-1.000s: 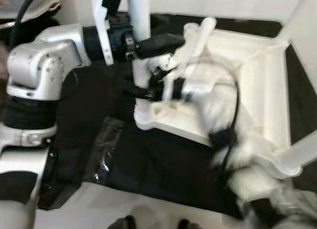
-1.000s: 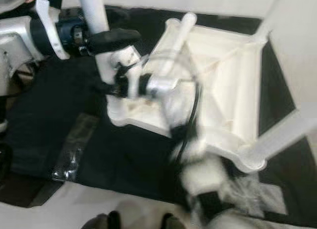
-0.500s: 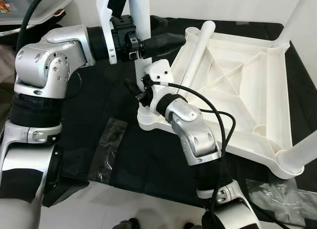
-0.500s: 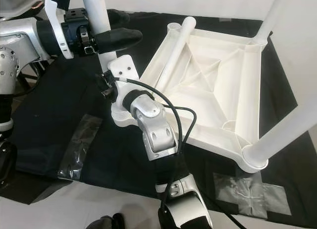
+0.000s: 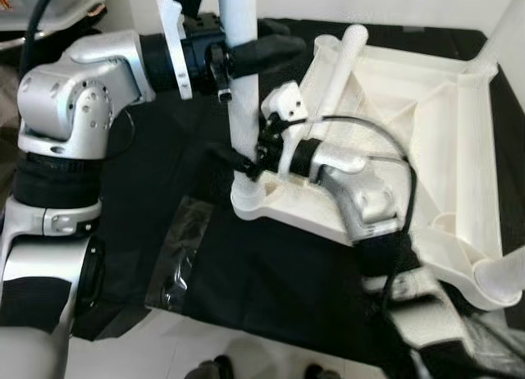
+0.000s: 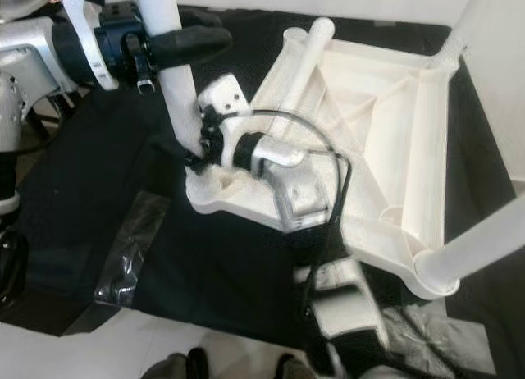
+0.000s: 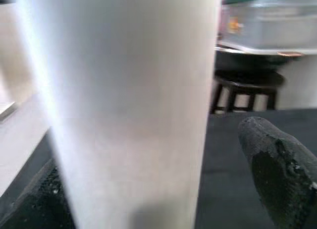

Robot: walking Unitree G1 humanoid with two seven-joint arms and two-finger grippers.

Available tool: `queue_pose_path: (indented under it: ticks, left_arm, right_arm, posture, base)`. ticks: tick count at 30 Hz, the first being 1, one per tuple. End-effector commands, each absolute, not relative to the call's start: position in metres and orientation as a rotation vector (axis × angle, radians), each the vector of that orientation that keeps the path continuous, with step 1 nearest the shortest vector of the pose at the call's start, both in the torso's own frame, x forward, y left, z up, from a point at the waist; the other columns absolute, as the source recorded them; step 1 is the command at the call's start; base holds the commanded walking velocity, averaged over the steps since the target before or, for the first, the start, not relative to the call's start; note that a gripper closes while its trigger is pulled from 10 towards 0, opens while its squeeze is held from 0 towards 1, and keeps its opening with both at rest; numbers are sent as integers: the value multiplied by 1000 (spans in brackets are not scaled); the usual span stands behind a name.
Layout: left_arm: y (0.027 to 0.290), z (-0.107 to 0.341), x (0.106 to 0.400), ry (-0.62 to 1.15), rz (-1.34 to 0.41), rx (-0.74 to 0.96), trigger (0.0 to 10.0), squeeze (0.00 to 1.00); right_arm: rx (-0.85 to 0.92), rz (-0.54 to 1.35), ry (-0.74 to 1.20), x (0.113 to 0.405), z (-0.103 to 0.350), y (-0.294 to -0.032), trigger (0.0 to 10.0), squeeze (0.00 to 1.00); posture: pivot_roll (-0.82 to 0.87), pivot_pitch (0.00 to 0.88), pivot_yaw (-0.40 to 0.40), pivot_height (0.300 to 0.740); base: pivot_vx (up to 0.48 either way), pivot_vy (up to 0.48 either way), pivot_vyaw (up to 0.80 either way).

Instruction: Building children table

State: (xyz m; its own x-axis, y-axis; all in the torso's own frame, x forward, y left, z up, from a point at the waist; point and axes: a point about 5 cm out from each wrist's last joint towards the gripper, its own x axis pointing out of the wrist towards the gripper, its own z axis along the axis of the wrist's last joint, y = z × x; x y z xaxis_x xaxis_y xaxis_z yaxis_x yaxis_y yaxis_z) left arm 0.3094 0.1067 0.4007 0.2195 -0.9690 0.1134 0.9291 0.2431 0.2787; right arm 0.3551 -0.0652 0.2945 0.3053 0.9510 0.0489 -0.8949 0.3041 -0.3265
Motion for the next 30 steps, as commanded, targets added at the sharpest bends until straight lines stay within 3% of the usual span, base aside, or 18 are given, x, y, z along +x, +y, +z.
queue_pose_path:
  ticks: [1,4,5,13,14,15,29,30]
  left_arm:
    - [103,397,307,-255,-1358,171,0,0]
    - [102,397,306,-251,-1364,173,0,0]
    - [102,397,306,-249,-1369,175,0,0]
    - [100,397,302,-240,-1394,211,0,0]
    - [100,397,302,-242,-1395,213,3725,0]
    - [100,396,302,-248,-1391,219,10000,0]
    - [100,394,304,-256,-1374,245,10000,0]
    - [100,395,306,-258,-1371,236,10000,1000]
  right_arm:
    - [-248,1297,-247,353,289,-61,10000,0]
    - [-238,1409,-206,357,291,-61,10000,0]
    - [-210,1448,-180,359,292,-57,0,0]
    - [-210,1585,-130,362,294,-48,0,0]
    - [-214,1596,-126,363,294,-48,0,0]
    - [-212,1598,-123,364,293,-49,0,0]
    - [-195,1442,-141,372,282,-66,0,0]
    - [-177,1394,-156,370,278,-73,0,0]
  posture:
    - [46,223,49,740]
    - [59,229,56,740]
    - [65,230,57,740]
    - [75,241,55,740]
    - [76,240,53,740]
    - [76,240,53,740]
    - [51,245,54,740]
    - [33,248,64,740]
  base:
    - [0,0,0]
    - [0,0,0]
    - [0,0,0]
    - [0,0,0]
    - [0,0,0]
    - [0,0,0]
    - [0,0,0]
    - [0,0,0]
